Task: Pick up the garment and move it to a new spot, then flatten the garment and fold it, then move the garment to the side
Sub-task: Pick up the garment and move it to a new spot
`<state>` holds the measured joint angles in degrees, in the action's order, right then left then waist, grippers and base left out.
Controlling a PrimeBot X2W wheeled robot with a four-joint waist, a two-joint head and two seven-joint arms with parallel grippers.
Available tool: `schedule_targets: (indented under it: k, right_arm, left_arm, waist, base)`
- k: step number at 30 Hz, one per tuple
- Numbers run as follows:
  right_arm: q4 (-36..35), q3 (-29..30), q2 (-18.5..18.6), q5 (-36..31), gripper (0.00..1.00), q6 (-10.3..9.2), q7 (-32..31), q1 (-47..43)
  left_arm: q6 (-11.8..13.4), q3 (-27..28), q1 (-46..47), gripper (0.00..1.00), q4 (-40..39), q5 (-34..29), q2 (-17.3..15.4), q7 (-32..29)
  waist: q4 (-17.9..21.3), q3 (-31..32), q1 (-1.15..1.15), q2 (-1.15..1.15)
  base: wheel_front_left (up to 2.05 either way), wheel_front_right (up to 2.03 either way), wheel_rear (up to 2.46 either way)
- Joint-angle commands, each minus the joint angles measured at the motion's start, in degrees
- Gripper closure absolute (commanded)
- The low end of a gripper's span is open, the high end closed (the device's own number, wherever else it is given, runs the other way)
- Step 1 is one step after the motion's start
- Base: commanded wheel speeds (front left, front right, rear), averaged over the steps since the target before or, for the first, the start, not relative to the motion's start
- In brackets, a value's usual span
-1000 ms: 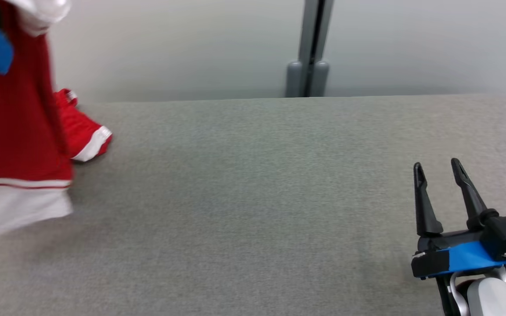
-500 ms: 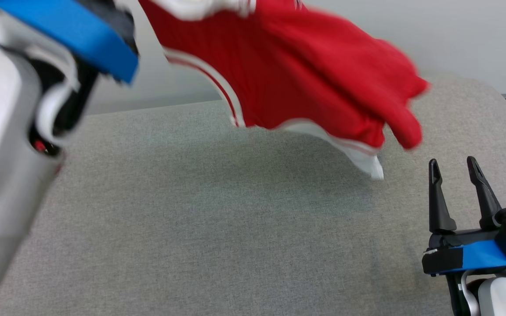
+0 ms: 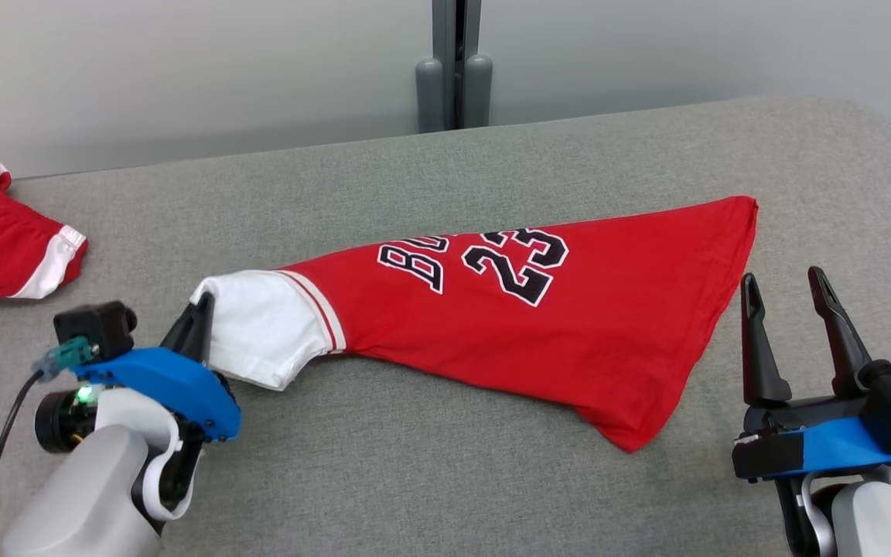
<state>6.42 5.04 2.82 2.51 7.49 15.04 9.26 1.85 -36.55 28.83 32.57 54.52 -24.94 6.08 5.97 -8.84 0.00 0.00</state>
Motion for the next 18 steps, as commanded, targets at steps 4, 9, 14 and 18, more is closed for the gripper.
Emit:
schedule_targets:
  k: [4, 9, 14, 18]
  right_arm:
    - [0.1, -0.3, 0.1, -0.4, 0.0, 0.01, 0.2, 0.8]
    - [0.5, -1.1, 0.1, -0.4, 0.0, 0.01, 0.2, 1.0]
    - [0.9, -1.6, 0.1, -0.8, 0.0, 0.01, 0.2, 0.9]
    - [1.2, -1.6, 0.1, -1.2, 0.0, 0.01, 0.2, 0.4]
  left_arm:
    - [-1.2, 0.7, -0.5, 1.0, 4.2, 1.3, 1.8, 1.7]
    - [-2.5, 1.4, -0.1, 1.0, 7.8, 2.4, 3.8, 3.7]
    - [-3.9, 0.9, 1.0, 0.0, 9.3, 0.9, 5.1, 6.7]
    - [-4.6, 1.0, 0.9, 0.0, 8.4, -1.6, 5.3, 8.5]
  waist:
    - [-0.8, -0.8, 0.0, 0.0]
    - [-1.6, -1.0, 0.0, 0.0]
    - [-2.6, -0.1, 0.0, 0.0]
    - [-3.5, 1.3, 0.0, 0.0]
  base:
    - [0.0, 0.0, 0.0]
    - [0.0, 0.0, 0.0]
    - [0.0, 0.0, 0.0]
    - [0.0, 0.0, 0.0]
